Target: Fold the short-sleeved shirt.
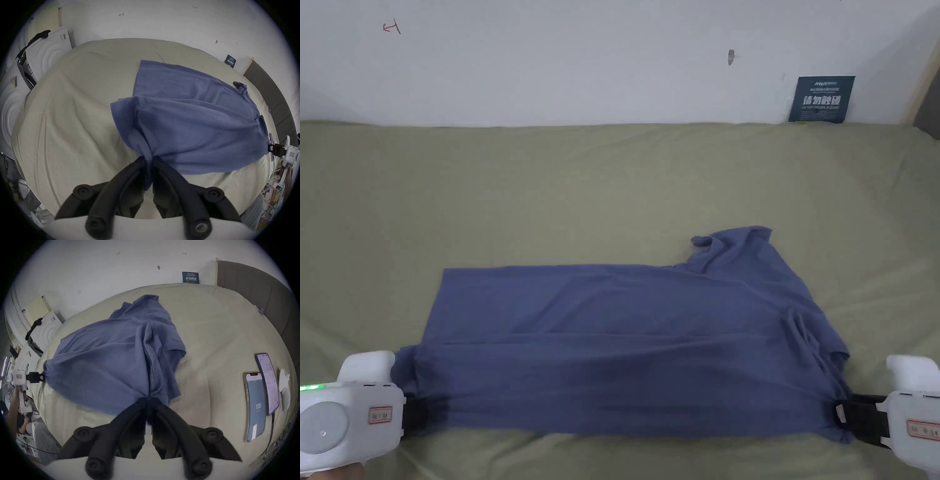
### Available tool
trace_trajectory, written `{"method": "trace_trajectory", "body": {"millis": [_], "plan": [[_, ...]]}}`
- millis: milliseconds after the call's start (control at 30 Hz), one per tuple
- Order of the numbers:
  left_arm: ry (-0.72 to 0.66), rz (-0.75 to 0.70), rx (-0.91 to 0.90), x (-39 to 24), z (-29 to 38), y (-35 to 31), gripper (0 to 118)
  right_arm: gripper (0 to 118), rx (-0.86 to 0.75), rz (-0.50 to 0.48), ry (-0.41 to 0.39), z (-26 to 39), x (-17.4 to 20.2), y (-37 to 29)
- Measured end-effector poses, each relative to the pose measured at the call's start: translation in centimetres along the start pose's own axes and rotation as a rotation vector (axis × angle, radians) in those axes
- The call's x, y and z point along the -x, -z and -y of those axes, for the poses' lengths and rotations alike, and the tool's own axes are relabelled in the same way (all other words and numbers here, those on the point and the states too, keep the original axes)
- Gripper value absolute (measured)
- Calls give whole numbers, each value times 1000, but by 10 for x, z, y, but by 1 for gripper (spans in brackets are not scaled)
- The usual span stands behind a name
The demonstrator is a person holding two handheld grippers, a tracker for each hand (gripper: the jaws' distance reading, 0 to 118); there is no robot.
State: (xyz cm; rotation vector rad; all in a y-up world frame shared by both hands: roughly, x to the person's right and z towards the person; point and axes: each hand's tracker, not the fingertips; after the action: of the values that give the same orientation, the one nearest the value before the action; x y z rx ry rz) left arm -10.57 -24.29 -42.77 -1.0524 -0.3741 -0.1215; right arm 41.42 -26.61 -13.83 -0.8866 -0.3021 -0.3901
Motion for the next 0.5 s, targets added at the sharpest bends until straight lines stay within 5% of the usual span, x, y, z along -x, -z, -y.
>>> {"method": "trace_trajectory", "body": {"millis": [500], "plan": [[34,19,-31,10,46,-70,8,8,-84,-1,-10,45,25,-107]]}}
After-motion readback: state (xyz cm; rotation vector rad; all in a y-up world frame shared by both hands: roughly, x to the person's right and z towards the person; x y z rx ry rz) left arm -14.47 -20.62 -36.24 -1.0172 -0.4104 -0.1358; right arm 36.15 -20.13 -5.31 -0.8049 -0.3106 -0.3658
